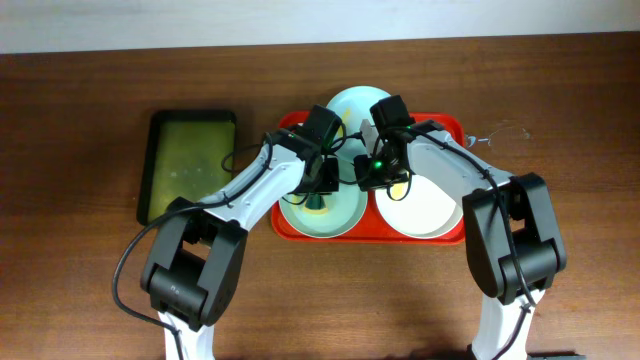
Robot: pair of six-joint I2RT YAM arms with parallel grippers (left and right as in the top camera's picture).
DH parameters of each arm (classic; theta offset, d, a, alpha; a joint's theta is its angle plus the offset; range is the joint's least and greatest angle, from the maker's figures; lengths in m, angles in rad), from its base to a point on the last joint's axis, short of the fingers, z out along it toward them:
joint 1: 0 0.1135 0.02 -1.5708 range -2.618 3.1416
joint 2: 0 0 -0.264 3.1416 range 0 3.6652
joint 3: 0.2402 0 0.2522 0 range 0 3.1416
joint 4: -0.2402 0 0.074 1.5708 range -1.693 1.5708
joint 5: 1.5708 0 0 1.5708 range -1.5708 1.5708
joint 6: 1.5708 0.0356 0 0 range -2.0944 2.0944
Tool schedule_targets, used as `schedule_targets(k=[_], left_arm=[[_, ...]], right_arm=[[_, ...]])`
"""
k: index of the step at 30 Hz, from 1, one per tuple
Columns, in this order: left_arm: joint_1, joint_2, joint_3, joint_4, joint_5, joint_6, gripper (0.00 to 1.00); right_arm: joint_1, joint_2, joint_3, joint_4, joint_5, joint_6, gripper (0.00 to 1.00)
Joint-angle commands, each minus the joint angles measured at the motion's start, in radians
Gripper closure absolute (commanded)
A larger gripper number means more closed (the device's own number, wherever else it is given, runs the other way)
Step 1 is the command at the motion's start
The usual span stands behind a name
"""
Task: Clean dirty plates on tray and stack at the side
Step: 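Scrub the blue plate with the sponge while the right gripper holds it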
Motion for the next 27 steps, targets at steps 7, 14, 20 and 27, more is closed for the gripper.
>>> schedule_targets(k=[7, 14, 20, 27], left_arm=[[-0.011, 0.011, -0.014, -0.048, -0.072, -0.001, 0.56], [-0.034, 0.015, -0.040, 0.004, -0.068, -0.002, 0.80], [-0.034, 0.010, -0.033, 0.006, -0.049, -0.001, 1.00], [-0.032, -0.045, -0.030, 0.031, 0.026, -0.002, 1.00]], right_arm=[[0.006, 0.018, 0.008, -0.004, 0.011, 0.000, 0.91], [0.006, 0.018, 0.008, -0.004, 0.008, 0.000, 0.91], [0.006, 0.018, 0.008, -0.003, 0.008, 0.000, 0.92], [0.006, 0.018, 0.008, 0.003, 0.008, 0.000, 0.91]])
